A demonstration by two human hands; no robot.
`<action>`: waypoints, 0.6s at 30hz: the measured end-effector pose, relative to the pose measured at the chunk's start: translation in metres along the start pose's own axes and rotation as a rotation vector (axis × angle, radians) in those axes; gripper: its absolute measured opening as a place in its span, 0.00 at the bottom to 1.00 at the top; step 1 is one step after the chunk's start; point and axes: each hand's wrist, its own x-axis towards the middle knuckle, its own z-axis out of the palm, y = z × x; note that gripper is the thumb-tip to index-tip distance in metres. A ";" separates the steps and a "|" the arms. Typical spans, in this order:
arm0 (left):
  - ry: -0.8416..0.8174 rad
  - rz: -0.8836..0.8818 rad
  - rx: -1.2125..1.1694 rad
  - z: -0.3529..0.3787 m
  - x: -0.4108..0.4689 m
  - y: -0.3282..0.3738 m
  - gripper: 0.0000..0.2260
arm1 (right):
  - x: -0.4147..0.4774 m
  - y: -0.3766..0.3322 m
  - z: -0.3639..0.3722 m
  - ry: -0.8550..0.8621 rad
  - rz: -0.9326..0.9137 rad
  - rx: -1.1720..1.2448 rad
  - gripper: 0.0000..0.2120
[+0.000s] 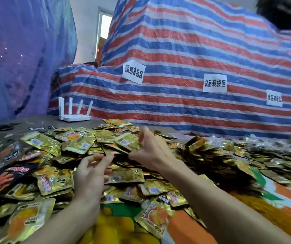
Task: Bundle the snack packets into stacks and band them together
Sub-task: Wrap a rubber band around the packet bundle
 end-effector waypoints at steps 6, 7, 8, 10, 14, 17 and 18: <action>-0.228 0.090 0.072 0.005 -0.005 -0.002 0.14 | 0.070 0.048 -0.010 -0.013 0.188 -0.393 0.21; -0.279 0.122 0.089 0.007 -0.006 -0.001 0.15 | 0.075 0.056 -0.007 -0.008 0.228 -0.464 0.23; -0.322 0.152 0.104 0.008 -0.008 0.001 0.16 | 0.079 0.064 -0.004 -0.003 0.280 -0.527 0.24; -0.383 0.195 0.123 0.009 -0.010 0.003 0.15 | 0.081 0.079 0.003 -0.004 0.403 -0.609 0.25; -0.414 0.243 0.165 0.007 -0.009 0.004 0.12 | 0.075 0.094 0.017 -0.055 0.535 -0.683 0.26; -0.349 0.235 0.193 0.003 -0.002 0.009 0.09 | 0.072 0.077 0.019 0.016 0.441 -0.691 0.27; -0.308 0.236 0.218 0.001 0.002 0.010 0.07 | 0.069 0.068 0.020 0.051 0.379 -0.644 0.26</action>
